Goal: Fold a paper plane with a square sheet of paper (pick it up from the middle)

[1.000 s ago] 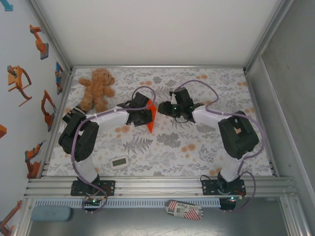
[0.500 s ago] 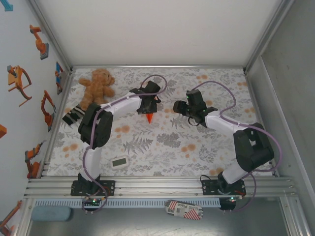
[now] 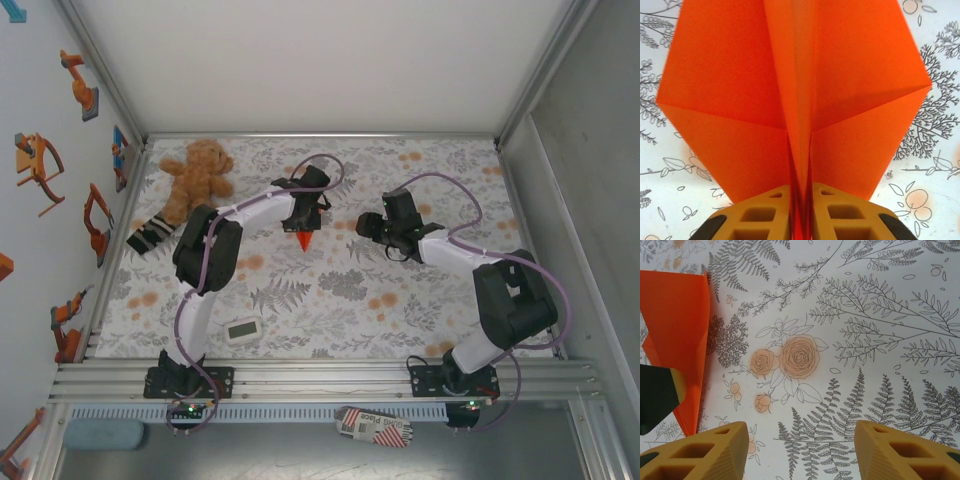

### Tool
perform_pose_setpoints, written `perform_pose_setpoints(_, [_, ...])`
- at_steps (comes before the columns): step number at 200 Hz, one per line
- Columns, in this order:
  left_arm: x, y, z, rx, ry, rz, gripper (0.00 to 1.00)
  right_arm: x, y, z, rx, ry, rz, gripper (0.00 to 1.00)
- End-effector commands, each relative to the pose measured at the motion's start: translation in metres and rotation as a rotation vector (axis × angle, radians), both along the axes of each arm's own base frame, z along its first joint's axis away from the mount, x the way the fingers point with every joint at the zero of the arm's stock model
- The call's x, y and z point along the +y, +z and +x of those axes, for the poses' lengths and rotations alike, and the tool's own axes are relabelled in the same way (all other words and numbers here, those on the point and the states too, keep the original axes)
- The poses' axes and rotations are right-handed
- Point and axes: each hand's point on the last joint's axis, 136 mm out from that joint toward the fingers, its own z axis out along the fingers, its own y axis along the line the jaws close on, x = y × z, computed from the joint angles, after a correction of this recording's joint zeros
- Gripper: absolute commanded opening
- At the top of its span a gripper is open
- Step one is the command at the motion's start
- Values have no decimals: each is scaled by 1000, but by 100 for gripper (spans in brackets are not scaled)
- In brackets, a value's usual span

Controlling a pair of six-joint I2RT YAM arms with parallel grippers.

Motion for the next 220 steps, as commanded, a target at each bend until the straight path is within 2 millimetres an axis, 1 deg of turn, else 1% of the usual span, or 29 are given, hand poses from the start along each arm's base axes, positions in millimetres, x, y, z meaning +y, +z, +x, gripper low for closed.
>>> perform_pose_setpoints(1, [1, -8, -1, 32, 1, 7, 18, 1, 12, 3, -39, -10, 34, 57])
perform_pose_setpoints(46, [0, -17, -3, 51, 6, 9, 19, 4, 11, 3, -41, -1, 54, 61])
perform_pose_setpoints(108, [0, -27, -1, 62, 13, 21, 19, 4, 11, 3, -38, -3, 50, 61])
perform_pose_setpoints(120, [-1, -26, 2, 54, 11, 22, 21, 4, 10, 3, -37, -3, 50, 62])
perform_pose_setpoints(138, [-1, -24, 8, 39, 12, 29, 27, 4, 9, 3, -32, -2, 49, 62])
perform_pose_setpoints(191, [2, -32, 22, 25, 11, 51, 32, 4, 8, 4, -25, -3, 47, 62])
perform_pose_setpoints(220, [0, -36, 25, 32, 8, 45, 33, 4, 7, 4, -22, -4, 47, 62])
